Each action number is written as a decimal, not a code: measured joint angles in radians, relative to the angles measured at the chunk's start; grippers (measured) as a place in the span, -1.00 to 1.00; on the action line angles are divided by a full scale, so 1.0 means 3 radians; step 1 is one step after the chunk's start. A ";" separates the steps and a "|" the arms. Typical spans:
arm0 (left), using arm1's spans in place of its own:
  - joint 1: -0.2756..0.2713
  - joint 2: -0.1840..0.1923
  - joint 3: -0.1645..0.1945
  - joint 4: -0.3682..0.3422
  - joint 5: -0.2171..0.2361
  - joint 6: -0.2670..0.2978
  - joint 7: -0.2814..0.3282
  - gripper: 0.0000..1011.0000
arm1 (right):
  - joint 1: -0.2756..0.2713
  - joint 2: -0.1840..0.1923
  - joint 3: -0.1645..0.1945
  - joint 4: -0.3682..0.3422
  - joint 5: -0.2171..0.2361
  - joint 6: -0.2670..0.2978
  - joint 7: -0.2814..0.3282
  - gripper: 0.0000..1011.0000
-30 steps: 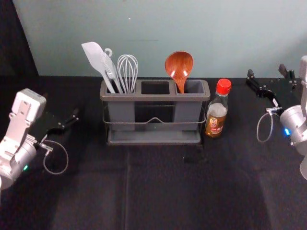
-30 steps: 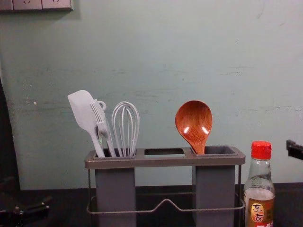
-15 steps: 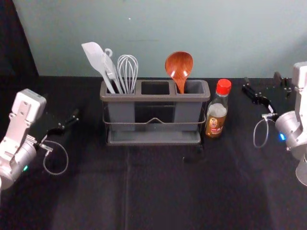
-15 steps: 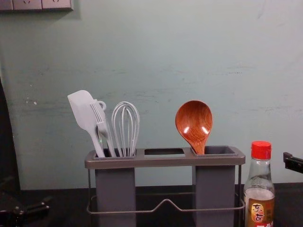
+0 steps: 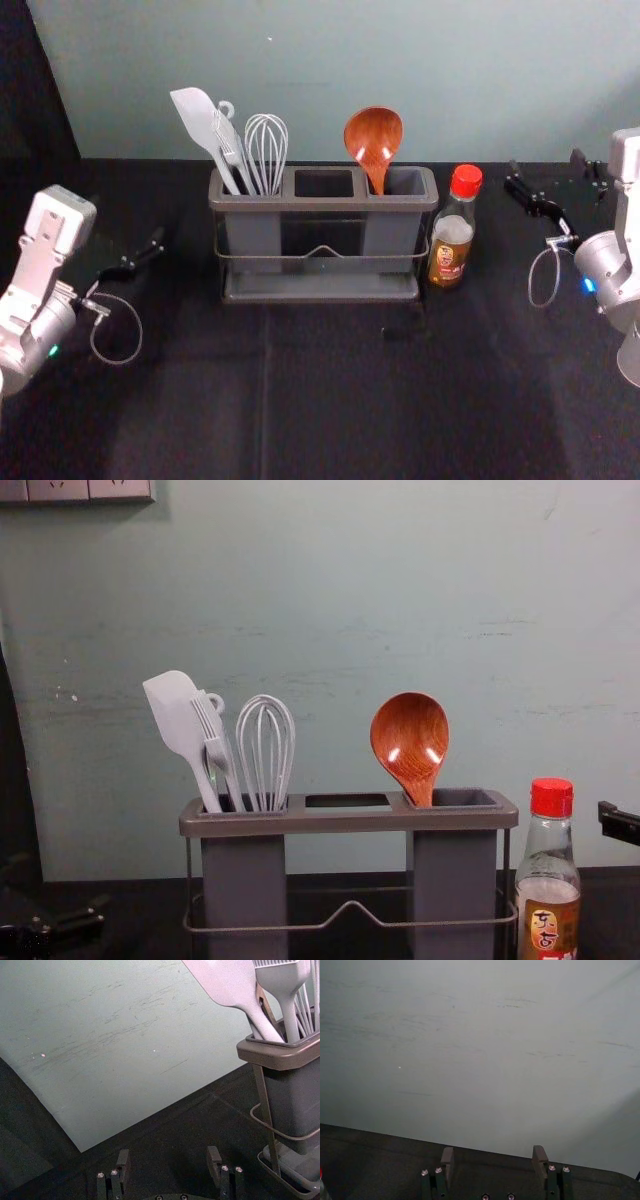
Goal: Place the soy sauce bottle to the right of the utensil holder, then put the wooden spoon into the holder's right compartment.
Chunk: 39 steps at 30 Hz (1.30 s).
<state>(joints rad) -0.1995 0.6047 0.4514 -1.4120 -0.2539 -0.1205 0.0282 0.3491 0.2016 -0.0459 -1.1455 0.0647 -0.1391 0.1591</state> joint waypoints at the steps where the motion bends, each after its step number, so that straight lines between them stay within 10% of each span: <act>1: 0.0000 0.0000 0.0000 0.0000 0.0000 0.0000 0.0000 0.98 | 0.0000 0.0000 0.0000 -0.0001 0.0000 0.0000 0.0001 0.98; 39: 0.0000 0.0000 0.0000 0.0000 0.0000 0.0000 0.0000 0.98 | 0.0000 0.0001 0.0000 -0.0004 0.0002 0.0004 0.0001 0.98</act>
<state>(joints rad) -0.1995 0.6047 0.4514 -1.4120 -0.2539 -0.1205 0.0283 0.3491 0.2020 -0.0459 -1.1466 0.0652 -0.1379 0.1593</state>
